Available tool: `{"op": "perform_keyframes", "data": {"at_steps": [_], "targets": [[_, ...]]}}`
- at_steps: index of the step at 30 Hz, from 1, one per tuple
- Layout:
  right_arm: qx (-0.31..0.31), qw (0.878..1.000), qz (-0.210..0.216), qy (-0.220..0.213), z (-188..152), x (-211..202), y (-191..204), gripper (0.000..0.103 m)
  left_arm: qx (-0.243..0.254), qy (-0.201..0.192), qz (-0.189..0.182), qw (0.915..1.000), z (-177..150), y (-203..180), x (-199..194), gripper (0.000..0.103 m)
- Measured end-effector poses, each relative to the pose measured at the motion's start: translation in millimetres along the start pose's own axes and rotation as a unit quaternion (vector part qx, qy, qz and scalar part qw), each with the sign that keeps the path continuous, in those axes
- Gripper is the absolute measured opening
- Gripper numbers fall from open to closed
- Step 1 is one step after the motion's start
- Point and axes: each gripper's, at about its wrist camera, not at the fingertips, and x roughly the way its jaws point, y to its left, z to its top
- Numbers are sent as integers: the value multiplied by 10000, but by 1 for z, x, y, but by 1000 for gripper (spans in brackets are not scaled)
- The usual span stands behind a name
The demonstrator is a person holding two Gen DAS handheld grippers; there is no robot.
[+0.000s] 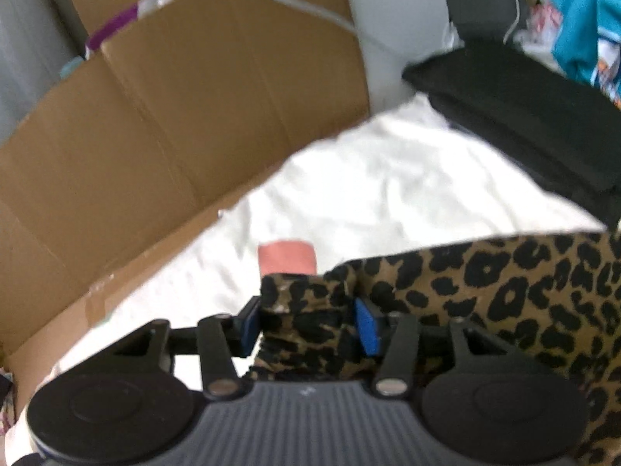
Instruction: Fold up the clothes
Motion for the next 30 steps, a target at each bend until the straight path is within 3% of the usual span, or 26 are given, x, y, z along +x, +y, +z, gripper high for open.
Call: {"op": "perform_keyframes", "data": {"at_steps": [3,12,14,16,19,21,23,24,26,30], "targets": [[160,9996,-144,168,-4,5,-7,6,-97,28,9,9999,1,4,-2,61],[329,9994,9,-88,2,-12,-10,9,-305,-63,-157,9994,4,16,-19,62],[273,9996,58,-104,5,-11,-4,31,-322,-69,-175,9993,4,17,-21,62],[166,9998,34,-112,6,-7,3,43,-314,-80,-183,9993,4,17,-23,61],[18,10000,-50,33,7,6,10,43,-300,-35,-183,9994,3,15,-20,61],[-19,9998,-113,140,6,15,8,42,-330,8,-198,9993,3,15,-17,61],[30,9999,-75,102,6,17,3,14,-413,36,-238,9989,2,16,-14,59],[17,10000,-70,60,6,16,1,7,-431,42,-246,9988,2,16,-12,59],[-148,9998,-131,-2,6,11,-1,0,-442,16,-258,9987,2,14,-9,58],[-245,9988,-429,-68,4,-2,-7,0,-471,-40,-246,9986,4,11,-7,57]]}}
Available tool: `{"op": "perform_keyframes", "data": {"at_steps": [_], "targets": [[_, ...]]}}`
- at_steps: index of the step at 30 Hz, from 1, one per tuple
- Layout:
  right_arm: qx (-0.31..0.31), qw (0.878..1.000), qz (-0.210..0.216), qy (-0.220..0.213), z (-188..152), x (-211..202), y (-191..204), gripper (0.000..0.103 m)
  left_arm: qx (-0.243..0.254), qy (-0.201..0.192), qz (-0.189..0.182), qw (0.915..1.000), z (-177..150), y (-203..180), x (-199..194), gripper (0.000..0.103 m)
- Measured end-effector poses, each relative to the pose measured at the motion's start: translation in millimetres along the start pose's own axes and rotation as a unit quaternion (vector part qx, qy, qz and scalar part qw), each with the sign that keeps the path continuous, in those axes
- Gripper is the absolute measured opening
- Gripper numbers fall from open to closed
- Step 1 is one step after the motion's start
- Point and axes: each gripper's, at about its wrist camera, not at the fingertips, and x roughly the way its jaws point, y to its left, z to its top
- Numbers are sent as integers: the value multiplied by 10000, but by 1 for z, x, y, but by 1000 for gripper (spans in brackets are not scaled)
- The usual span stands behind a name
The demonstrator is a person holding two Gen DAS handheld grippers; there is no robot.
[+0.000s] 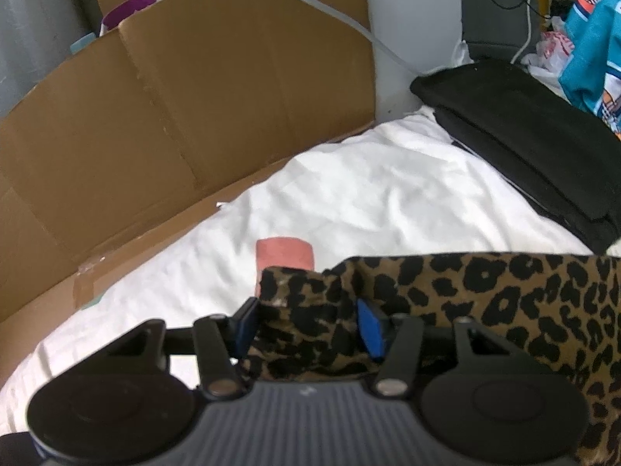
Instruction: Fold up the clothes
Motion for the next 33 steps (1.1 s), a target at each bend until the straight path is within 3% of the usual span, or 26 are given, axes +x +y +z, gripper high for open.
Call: {"op": "perform_keyframes", "data": {"at_steps": [3,7,9,10,11,12,15,16,19,24,33], "targets": [[237,9997,-59,16,0,-5,-13,0,-49,-54,-43,10000,2,-1,0,57],[556,9977,393,44,3,-5,-20,1,87,-16,21,10000,2,-4,2,57],[749,9957,523,129,6,1,-18,6,86,0,38,10000,2,-4,0,56],[788,9955,508,163,7,4,-16,22,83,7,45,10000,2,-4,-1,55],[818,9953,491,185,7,7,-14,47,93,13,56,9999,2,-5,-2,55],[827,9953,470,180,7,11,-12,51,115,16,69,9999,3,-5,-3,55],[918,9936,624,185,6,17,-10,49,164,14,96,9998,4,-7,-6,55],[926,9932,688,179,6,18,-9,42,178,12,101,9998,4,-7,-6,55],[793,9940,732,188,5,20,-3,1,194,15,113,9997,3,-7,-6,55],[540,9959,725,55,1,9,-1,0,129,-31,93,9999,3,-4,-6,54],[780,9948,596,260,-12,1,-7,0,242,-5,177,9996,7,-13,-2,55]]}}
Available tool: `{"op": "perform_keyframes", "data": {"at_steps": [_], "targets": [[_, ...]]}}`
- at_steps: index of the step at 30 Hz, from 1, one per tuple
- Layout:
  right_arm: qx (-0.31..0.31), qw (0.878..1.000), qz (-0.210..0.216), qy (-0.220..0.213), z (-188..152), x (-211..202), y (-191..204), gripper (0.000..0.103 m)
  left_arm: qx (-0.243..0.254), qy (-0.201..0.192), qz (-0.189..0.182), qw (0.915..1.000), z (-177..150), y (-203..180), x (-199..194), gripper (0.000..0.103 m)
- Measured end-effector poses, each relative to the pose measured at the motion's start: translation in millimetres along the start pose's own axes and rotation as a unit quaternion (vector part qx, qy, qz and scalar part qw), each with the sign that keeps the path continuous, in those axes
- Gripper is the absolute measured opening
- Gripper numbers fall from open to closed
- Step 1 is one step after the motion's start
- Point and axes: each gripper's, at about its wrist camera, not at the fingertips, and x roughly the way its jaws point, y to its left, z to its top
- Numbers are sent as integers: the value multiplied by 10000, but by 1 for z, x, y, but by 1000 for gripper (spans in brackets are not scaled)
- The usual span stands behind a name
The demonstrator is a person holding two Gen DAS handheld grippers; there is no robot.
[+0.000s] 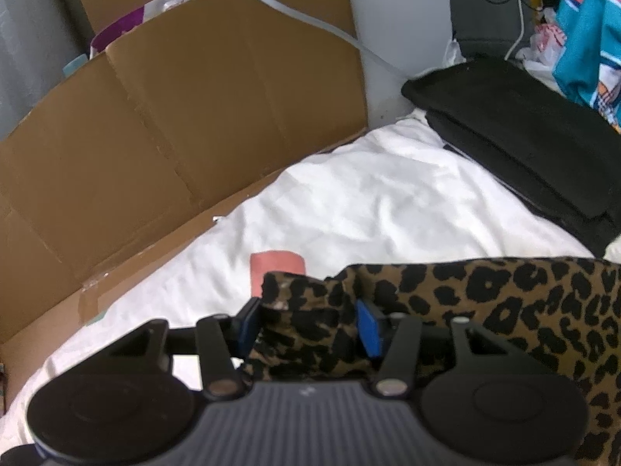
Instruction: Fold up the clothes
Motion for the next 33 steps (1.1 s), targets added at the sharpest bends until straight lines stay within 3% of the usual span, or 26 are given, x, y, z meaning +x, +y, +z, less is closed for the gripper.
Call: {"op": "perform_keyframes", "data": {"at_steps": [7,10,17,21,26,29,33], "targets": [[-126,9994,-328,-35,6,7,-1,0,-66,-43,20,10000,4,-2,-2,56],[-192,9989,-427,-20,2,3,1,0,-93,-94,45,9999,6,1,-8,61],[-216,9983,-544,-72,0,3,4,0,-171,-412,125,9989,17,11,-39,60],[-238,9980,-572,-99,0,0,4,0,-299,-556,-11,9980,21,20,-54,59],[-216,9978,-604,-136,2,-6,8,0,-150,-366,-482,9981,13,9,-47,28],[55,9986,-508,-130,4,-9,4,2,87,-150,-537,9984,7,-3,-34,23],[109,9983,-315,-472,11,-22,6,2,-108,-3,-545,9985,5,-2,-14,19]]}}
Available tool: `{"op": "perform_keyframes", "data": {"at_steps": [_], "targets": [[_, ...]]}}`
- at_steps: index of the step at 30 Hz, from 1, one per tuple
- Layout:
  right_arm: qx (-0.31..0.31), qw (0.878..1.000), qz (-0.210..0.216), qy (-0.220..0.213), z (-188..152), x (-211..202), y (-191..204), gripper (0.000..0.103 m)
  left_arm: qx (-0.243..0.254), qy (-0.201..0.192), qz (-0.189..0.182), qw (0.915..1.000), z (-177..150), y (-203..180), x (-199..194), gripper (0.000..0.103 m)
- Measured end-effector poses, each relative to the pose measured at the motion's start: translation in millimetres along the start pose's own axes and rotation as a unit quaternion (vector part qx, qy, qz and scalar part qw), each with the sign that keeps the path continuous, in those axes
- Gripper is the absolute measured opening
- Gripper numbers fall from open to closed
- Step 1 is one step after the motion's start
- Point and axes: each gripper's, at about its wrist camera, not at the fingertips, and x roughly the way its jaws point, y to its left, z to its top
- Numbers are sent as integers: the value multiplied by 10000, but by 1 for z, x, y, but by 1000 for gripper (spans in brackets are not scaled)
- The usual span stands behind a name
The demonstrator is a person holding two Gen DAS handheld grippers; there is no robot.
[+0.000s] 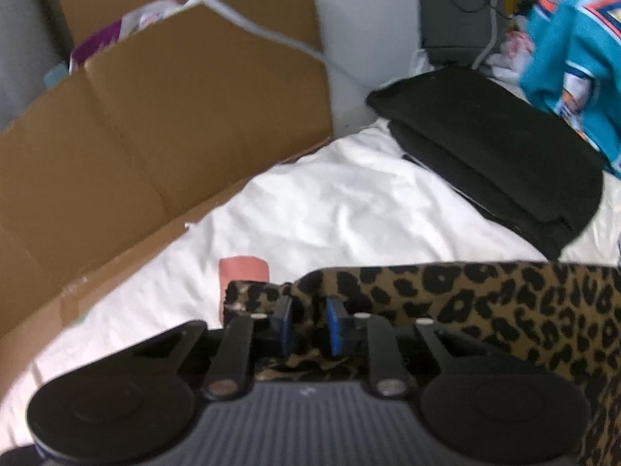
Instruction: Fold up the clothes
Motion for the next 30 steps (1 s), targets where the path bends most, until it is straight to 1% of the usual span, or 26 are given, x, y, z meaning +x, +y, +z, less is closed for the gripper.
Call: {"op": "perform_keyframes", "data": {"at_steps": [2,4,7,10,12,14,15,16,17,19,21,22,23,25,27,28,30], "targets": [[-227,9996,88,-125,4,-4,8,2,-49,19,-4,10000,-1,1,8,19],[-413,9988,250,-123,6,-3,19,2,-98,39,-8,9999,-2,2,15,19],[-669,9964,511,56,3,6,36,2,-158,23,-35,9999,-4,3,24,20],[-942,9932,633,258,-7,17,51,2,-110,-30,-59,9999,-6,0,29,20],[-1134,9908,588,438,-14,26,58,3,-81,-60,-66,9999,-6,-1,32,21],[-1238,9890,432,682,-22,37,58,2,-42,-71,-67,9999,-6,-3,33,24],[-1233,9886,302,809,-26,42,54,2,-11,-72,-62,10000,-6,-3,32,24],[-1209,9882,187,924,-29,46,50,6,20,-73,-57,10000,-6,-4,32,24],[-1140,9884,147,988,-33,48,44,6,43,-71,-54,10000,-6,-4,31,24],[-1082,9891,219,976,-39,45,39,6,24,-42,-72,10000,-4,-3,27,24],[-1145,9883,189,991,-41,40,41,6,-23,-22,-107,9999,-2,0,20,25],[-1140,9883,164,1003,-41,38,43,7,-33,-29,-113,9999,-2,1,15,25],[-1119,9885,156,1006,-40,35,44,5,-23,-55,-97,9999,-1,2,9,25],[-1123,9889,229,948,-38,31,48,5,-23,-104,-95,9999,0,3,-6,25],[-1186,9891,327,814,-37,25,54,6,-10,-145,-148,9998,0,2,-17,25],[-1202,9893,345,747,-36,23,57,9,1,-164,-181,9997,0,1,-23,25],[-1228,9898,378,608,-33,21,64,24,45,-149,-238,9996,-2,-2,-29,25]]}}
